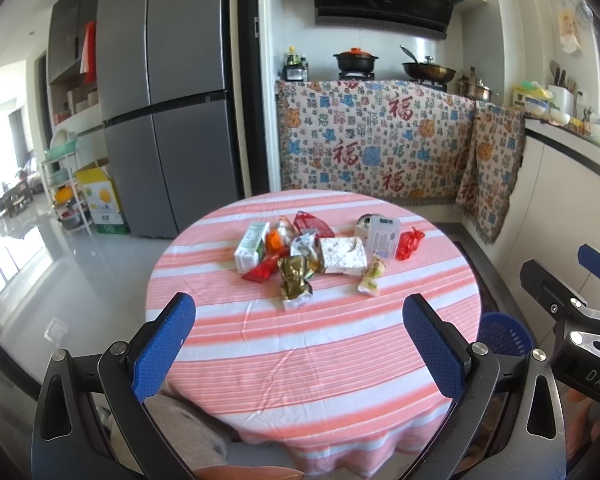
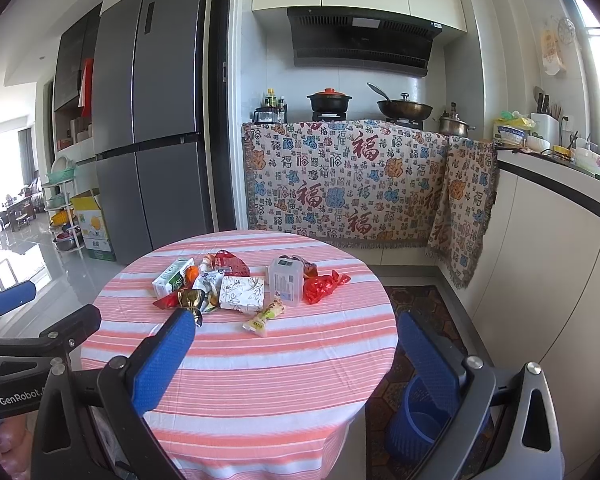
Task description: Collect trash
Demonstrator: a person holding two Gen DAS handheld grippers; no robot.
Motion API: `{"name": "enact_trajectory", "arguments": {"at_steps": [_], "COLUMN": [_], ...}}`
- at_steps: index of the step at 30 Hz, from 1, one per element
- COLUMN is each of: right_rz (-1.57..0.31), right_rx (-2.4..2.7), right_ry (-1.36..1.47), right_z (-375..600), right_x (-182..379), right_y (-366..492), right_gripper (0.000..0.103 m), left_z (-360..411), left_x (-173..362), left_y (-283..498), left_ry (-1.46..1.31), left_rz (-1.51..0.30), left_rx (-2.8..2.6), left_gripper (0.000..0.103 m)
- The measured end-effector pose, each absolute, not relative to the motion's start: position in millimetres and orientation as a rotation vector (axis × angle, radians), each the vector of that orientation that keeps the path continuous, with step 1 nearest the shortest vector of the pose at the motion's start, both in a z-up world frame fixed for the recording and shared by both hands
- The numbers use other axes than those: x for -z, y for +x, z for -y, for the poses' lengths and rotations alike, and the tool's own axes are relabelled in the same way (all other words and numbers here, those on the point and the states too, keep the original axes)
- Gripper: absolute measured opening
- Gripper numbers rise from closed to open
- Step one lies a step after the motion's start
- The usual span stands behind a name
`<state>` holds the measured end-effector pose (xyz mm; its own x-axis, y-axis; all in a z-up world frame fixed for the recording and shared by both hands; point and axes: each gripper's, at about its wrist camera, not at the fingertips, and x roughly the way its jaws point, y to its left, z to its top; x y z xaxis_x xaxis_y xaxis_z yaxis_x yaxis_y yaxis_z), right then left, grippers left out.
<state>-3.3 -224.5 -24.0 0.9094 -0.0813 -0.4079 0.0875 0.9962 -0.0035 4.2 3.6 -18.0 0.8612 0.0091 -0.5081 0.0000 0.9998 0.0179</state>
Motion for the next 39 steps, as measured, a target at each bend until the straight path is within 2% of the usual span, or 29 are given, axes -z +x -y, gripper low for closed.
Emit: {"name": "enact_trajectory", "arguments": {"at_steps": [14, 21, 29, 39], "right_rz": [-0.438, -0.48, -0.555, -0.636], "right_rx": [0.116, 0.115, 0.103, 0.12], "right_ry": [0.025, 0.032, 0.039, 0.055], "right_z": [222, 225, 232, 248], "right_x": [30, 43, 78, 123], "right_y": [7, 24, 54, 82], "right_gripper": [0.103, 0.103, 0.103, 0.103], "left_z": [-10, -24, -28, -5], "left_x": [36, 61, 98, 141], "left_y": [21, 48, 96, 192], "left_ry": [0.001, -0.03, -0.062, -0.126], "left_rz": [-0.583, -0.65, -0.744, -0.877], "left_rx": [-0.027, -0.064, -0.079, 0.016], "left_gripper": [0.103, 0.103, 0.103, 0.102]}}
